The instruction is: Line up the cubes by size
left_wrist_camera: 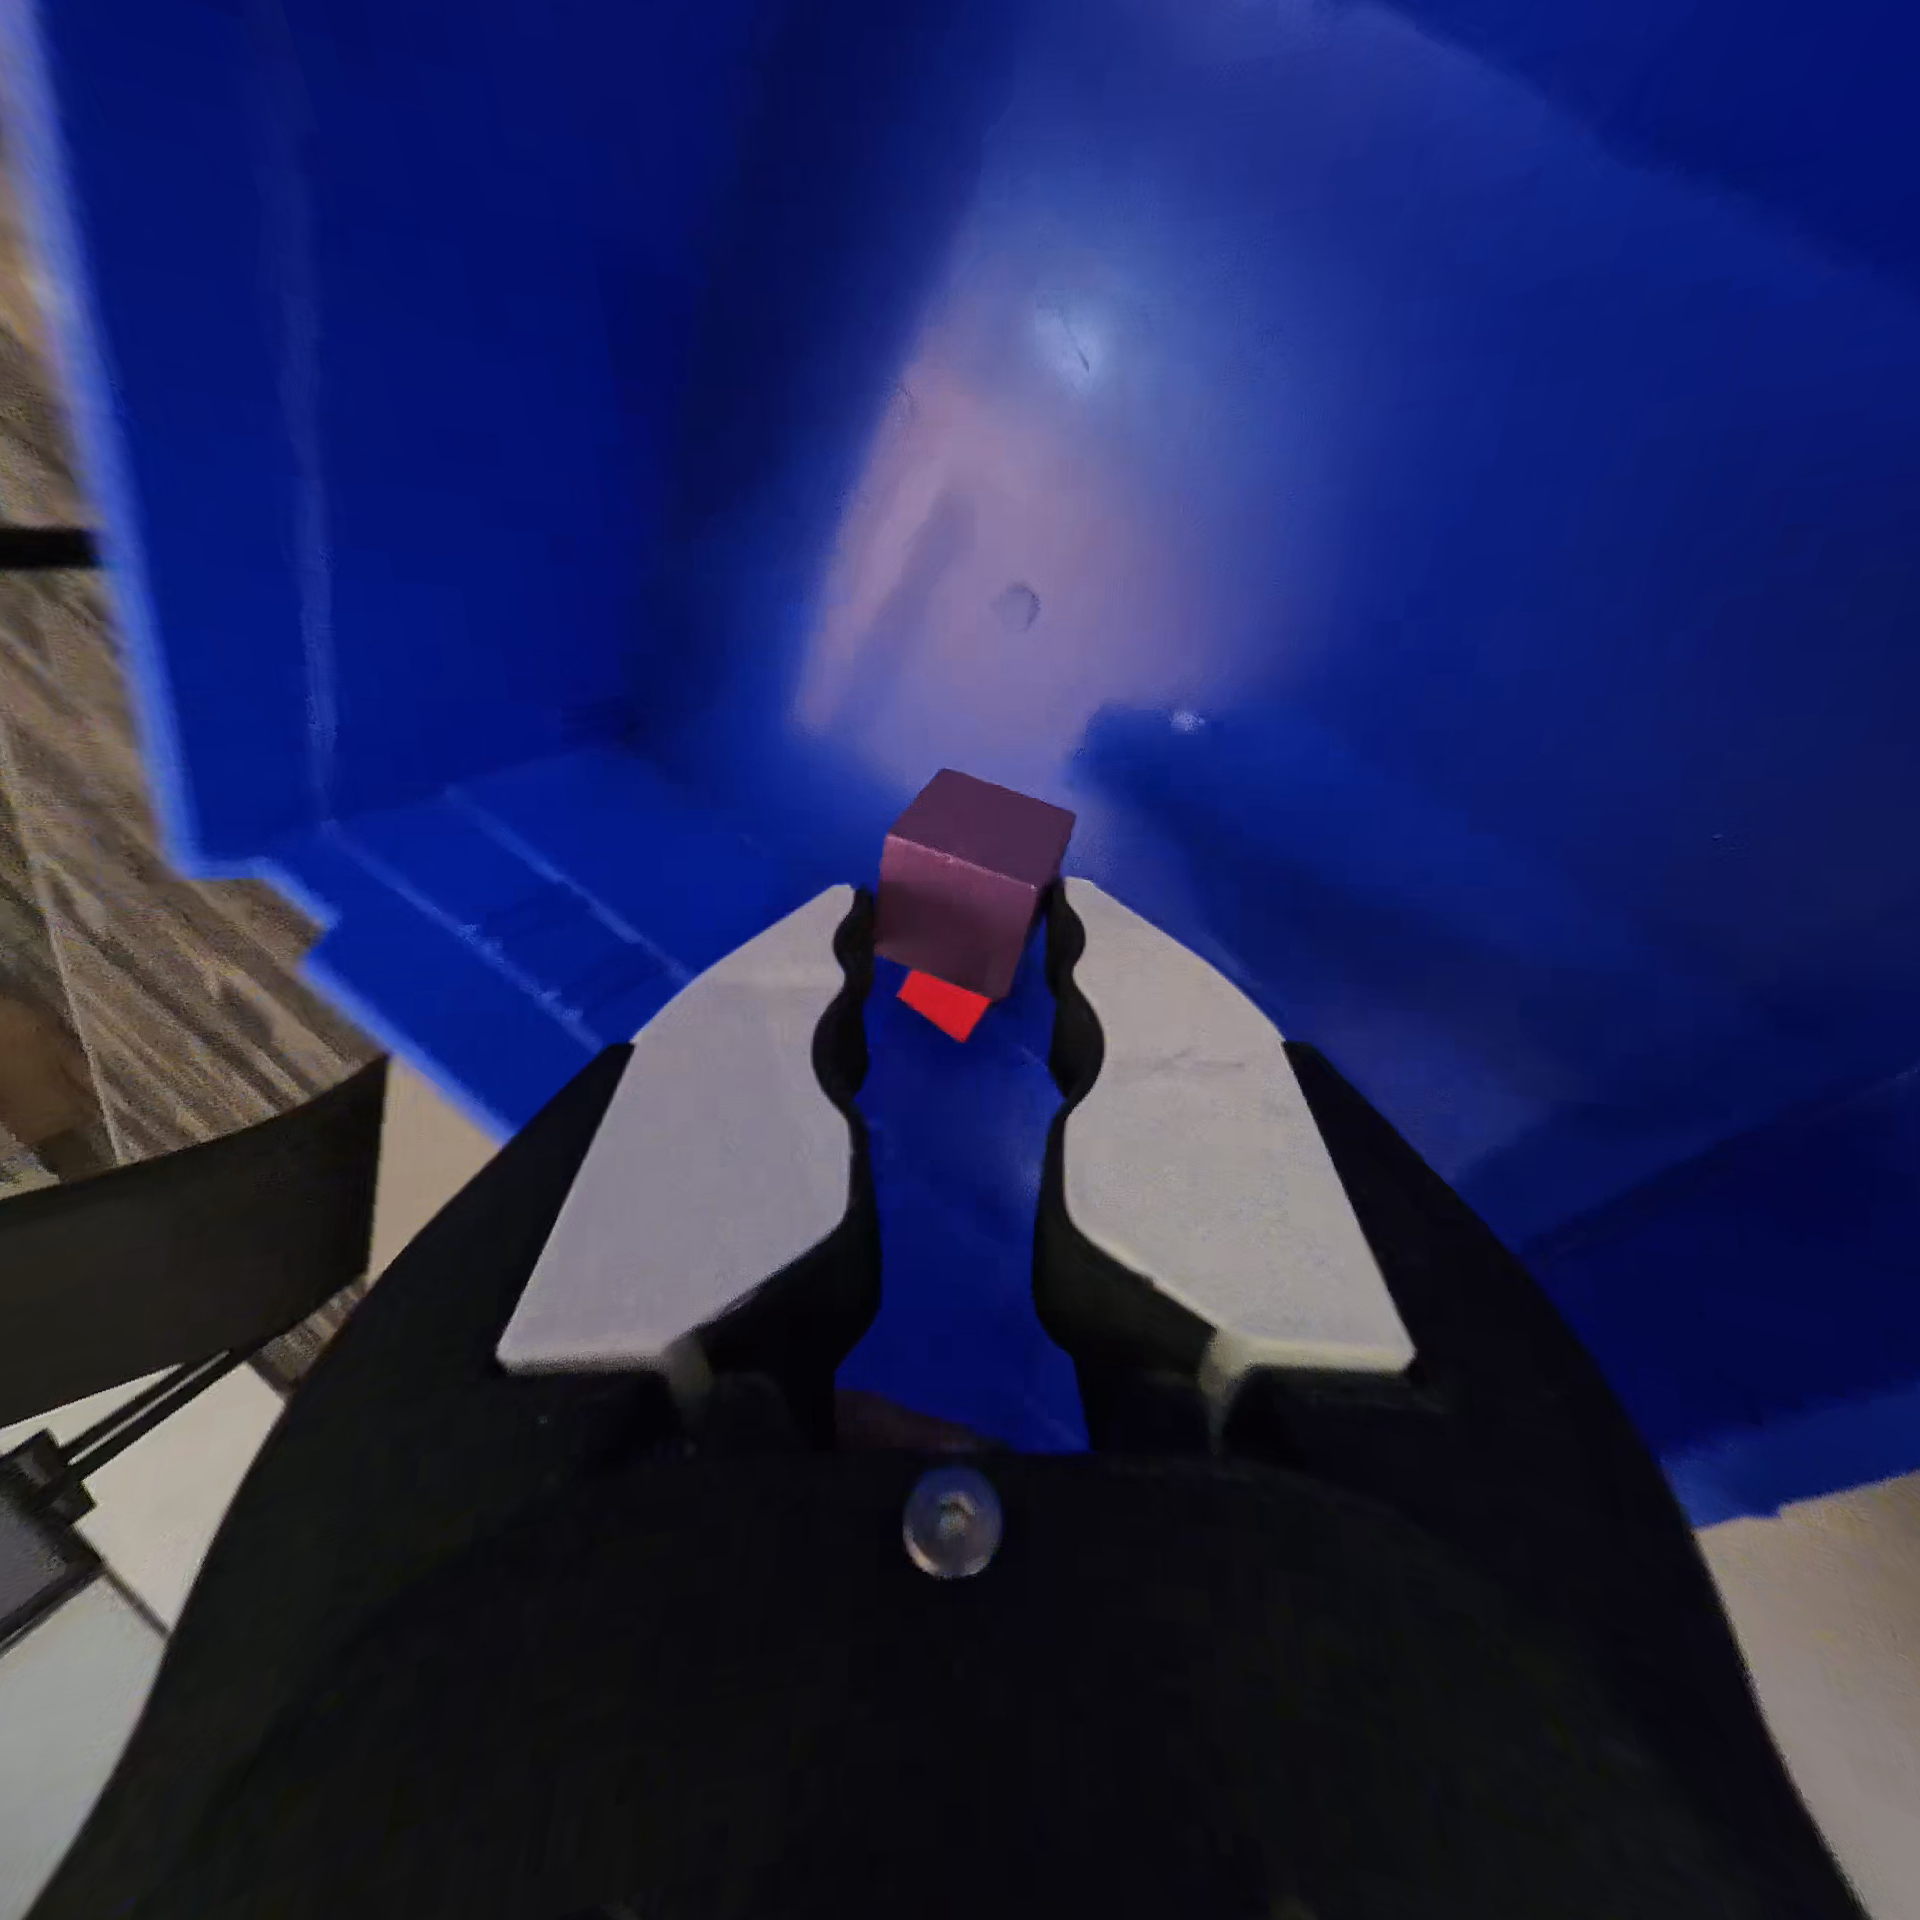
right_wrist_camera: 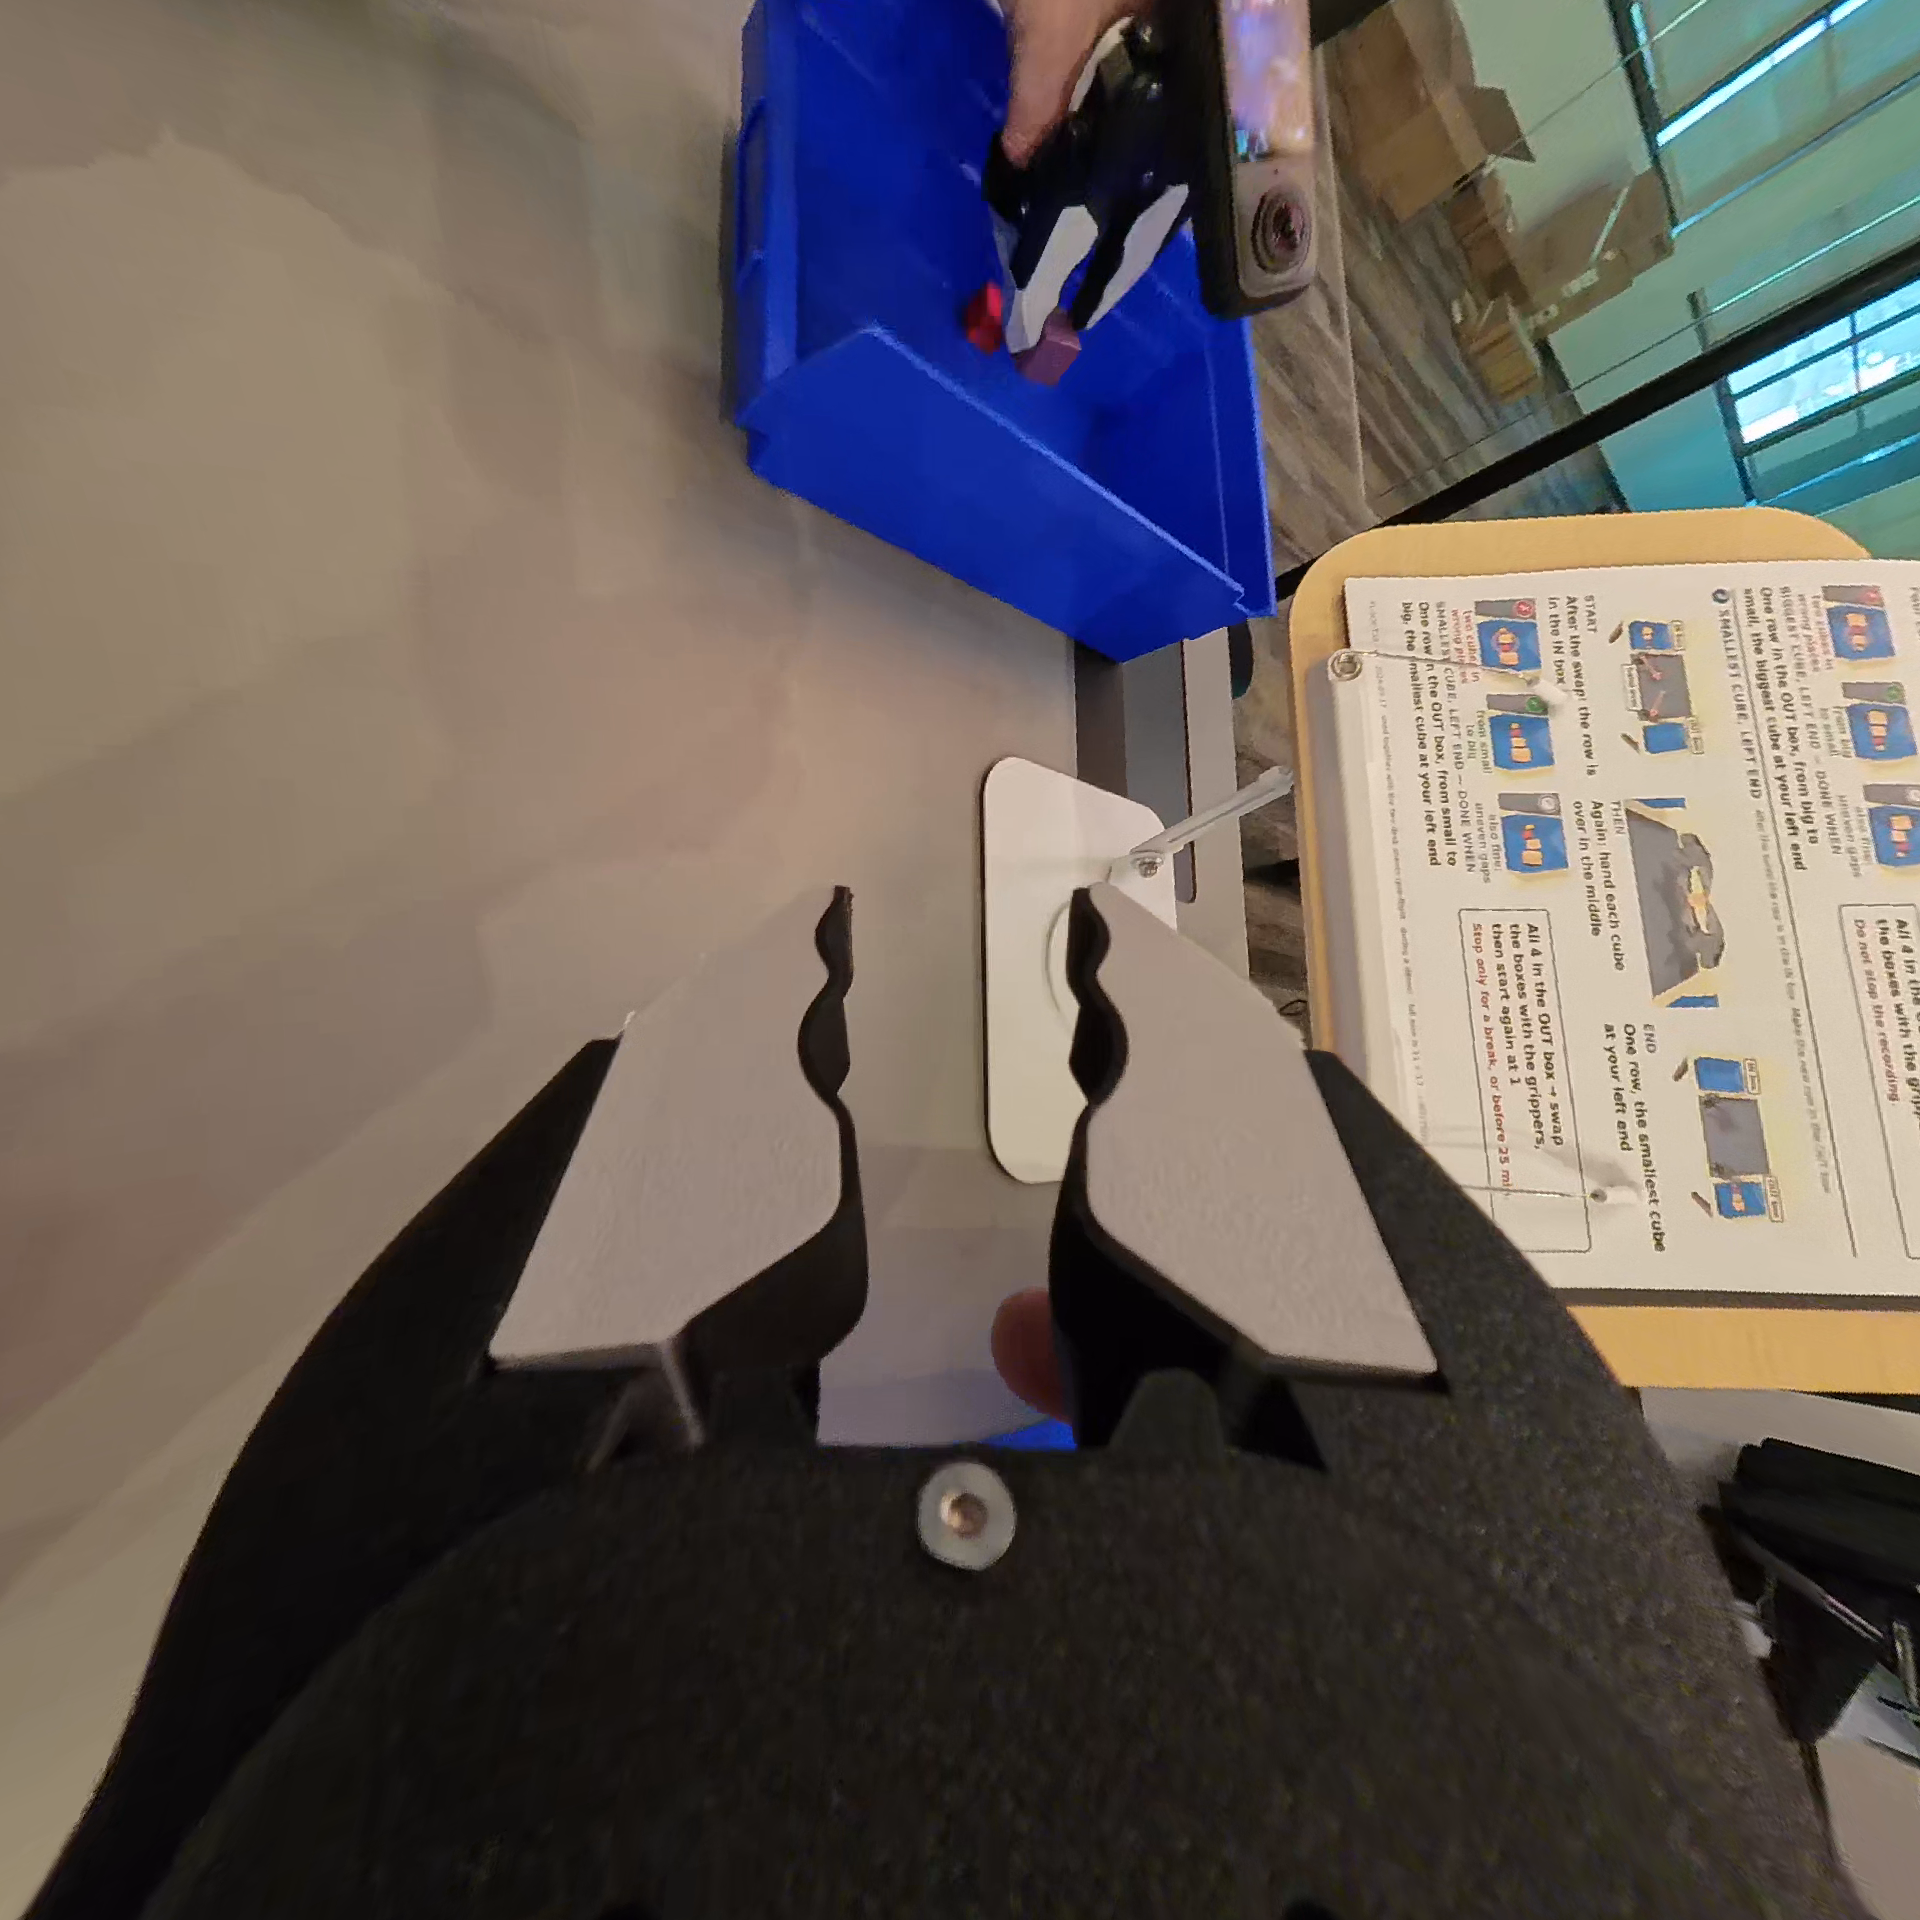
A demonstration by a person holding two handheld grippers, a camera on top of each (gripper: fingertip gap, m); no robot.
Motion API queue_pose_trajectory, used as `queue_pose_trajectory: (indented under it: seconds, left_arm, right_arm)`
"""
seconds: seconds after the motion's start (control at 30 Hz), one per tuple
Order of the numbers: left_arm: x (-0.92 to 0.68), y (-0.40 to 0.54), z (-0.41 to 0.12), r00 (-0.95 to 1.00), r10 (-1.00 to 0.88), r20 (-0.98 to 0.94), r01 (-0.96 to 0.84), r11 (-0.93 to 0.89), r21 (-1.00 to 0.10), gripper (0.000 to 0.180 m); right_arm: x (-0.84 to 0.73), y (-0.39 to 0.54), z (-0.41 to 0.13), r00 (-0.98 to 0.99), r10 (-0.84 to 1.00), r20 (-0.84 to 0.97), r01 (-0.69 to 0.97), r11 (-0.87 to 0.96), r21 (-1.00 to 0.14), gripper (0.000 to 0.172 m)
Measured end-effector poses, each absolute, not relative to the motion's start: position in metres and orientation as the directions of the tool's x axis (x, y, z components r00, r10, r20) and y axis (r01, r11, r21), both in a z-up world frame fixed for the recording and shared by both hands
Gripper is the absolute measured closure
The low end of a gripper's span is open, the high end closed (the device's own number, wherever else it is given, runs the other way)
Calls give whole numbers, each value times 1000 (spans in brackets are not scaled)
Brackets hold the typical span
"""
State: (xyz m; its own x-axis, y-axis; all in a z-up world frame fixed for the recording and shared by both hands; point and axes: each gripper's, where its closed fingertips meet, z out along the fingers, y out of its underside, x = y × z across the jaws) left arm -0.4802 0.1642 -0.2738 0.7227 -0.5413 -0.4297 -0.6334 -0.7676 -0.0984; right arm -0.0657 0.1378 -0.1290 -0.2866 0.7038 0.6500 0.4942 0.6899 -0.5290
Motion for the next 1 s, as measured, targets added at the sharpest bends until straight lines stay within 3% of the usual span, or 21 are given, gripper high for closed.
queue_pose_trajectory:
  seconds: [0.27, 0.43, 0.57, 0.7, 1.0]
  left_arm:
    - [-417, 179, -158, 699, -452, -555, -713, -504, -487, 150]
    - [-313, 168, -90, 612, -547, -571, -728, -109, -677, 150]
    - [-234, 154, -60, 520, -622, -585, -664, 137, -735, 150]
    - [-175, 145, -52, 461, -678, -572, -574, 264, -775, 151]
    - [-118, 129, -48, 399, -753, -524, -439, 345, -830, 151]
  right_arm:
    - [-93, 130, -107, -179, 738, 650, 369, 663, -651, 132]
    - [-111, 129, -89, -58, 754, 654, 267, 643, -718, 131]
    - [-120, 125, -76, 11, 777, 629, 179, 618, -766, 131]
    - [-121, 123, -59, 78, 820, 567, 71, 563, -824, 131]
    - [-118, 126, -47, 107, 866, 488, -69, 496, -866, 129]
